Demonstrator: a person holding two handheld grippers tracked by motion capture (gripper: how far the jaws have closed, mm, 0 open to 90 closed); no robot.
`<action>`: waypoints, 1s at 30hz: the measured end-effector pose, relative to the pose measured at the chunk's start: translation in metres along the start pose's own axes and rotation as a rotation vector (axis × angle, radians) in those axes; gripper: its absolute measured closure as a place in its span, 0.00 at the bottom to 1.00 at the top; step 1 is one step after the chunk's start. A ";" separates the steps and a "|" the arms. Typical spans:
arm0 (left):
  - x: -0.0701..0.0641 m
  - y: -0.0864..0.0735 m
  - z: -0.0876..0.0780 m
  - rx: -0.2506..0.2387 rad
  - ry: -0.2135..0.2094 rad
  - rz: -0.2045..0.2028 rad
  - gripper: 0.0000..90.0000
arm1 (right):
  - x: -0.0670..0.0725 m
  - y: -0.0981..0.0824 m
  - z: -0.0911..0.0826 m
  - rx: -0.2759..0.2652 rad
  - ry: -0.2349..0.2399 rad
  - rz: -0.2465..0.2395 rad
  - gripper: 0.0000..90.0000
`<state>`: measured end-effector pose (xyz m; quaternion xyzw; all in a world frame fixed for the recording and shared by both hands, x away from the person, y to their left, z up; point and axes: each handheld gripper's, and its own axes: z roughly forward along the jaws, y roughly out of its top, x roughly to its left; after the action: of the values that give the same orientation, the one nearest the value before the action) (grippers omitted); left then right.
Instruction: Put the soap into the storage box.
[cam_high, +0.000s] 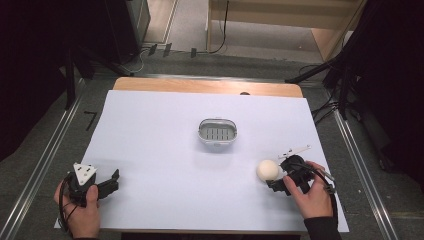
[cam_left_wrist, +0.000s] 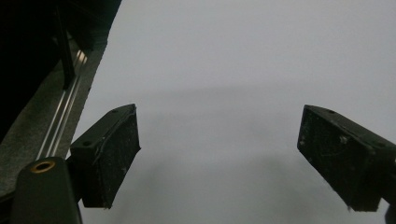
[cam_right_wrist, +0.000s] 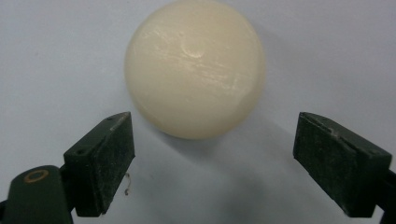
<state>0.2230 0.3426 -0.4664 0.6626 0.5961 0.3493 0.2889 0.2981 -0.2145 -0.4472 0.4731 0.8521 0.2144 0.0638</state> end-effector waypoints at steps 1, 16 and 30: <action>0.000 0.000 0.000 0.000 0.000 0.000 0.15 | 0.000 0.000 0.000 0.000 0.000 0.000 0.15; 0.000 0.000 0.000 0.000 -0.001 -0.003 0.15 | 0.012 0.020 0.011 -0.004 -0.014 0.008 0.17; 0.000 0.000 0.000 0.000 -0.002 -0.006 0.15 | 0.012 0.030 0.018 0.001 -0.015 0.058 0.23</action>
<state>0.2230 0.3431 -0.4664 0.6613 0.5978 0.3478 0.2906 0.3207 -0.1854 -0.4498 0.4993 0.8376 0.2124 0.0638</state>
